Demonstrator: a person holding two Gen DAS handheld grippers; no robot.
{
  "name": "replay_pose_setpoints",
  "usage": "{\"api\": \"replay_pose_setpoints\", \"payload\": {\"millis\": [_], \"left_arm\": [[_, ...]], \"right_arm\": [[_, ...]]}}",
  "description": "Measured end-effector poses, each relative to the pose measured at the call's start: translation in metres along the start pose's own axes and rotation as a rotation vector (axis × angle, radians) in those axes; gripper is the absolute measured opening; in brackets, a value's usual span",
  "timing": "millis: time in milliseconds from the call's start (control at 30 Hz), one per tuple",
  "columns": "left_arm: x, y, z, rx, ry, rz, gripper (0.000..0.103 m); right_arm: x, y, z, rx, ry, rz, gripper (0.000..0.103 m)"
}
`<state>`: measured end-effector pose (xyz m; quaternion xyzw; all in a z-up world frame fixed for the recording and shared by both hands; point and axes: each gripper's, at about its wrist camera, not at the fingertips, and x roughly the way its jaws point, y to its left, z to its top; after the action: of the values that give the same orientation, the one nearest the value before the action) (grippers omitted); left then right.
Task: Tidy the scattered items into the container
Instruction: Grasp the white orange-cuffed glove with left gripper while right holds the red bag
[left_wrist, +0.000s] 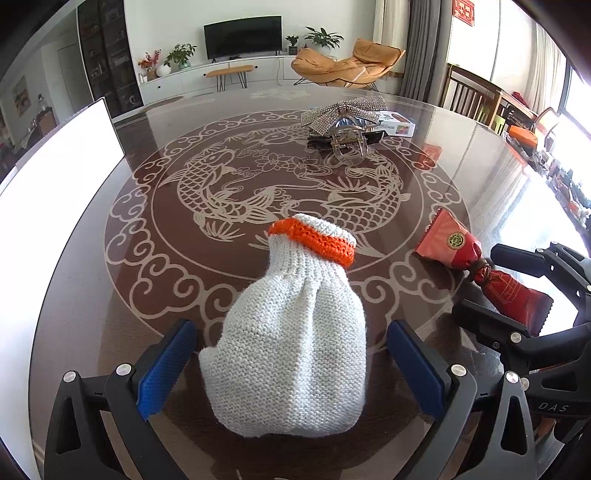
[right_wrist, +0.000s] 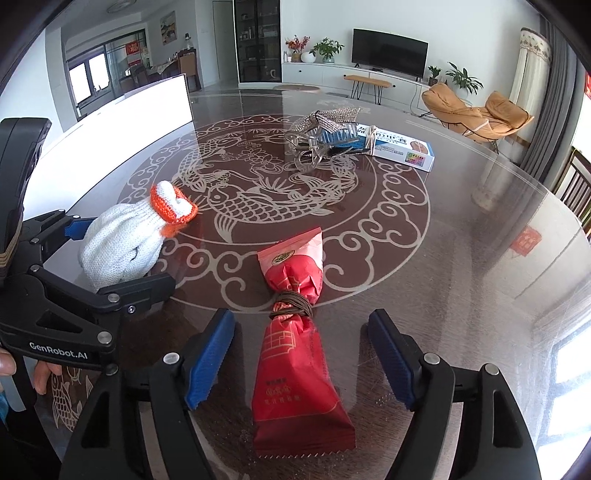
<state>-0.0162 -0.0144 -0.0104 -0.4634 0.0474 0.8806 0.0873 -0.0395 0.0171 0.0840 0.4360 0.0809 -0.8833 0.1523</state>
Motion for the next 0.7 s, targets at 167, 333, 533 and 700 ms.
{"api": "replay_pose_setpoints", "payload": {"millis": [167, 333, 533, 700], "left_arm": [[0.001, -0.001, 0.001, -0.003, 0.0, 0.006, 0.103], [0.001, -0.001, 0.001, -0.003, 0.001, 0.006, 0.103], [0.001, -0.002, 0.001, 0.004, 0.001, 0.001, 0.103], [-0.007, -0.014, 0.003, 0.083, -0.038, -0.041, 0.053]], "right_arm": [[0.0, 0.0, 0.0, 0.0, 0.0, 0.0, 0.076], [0.0, 0.0, 0.0, 0.0, 0.0, 0.0, 0.076], [0.001, 0.0, 0.0, 0.003, 0.0, 0.004, 0.076], [0.0, 0.002, -0.002, -0.006, 0.0, 0.0, 0.074]]}}
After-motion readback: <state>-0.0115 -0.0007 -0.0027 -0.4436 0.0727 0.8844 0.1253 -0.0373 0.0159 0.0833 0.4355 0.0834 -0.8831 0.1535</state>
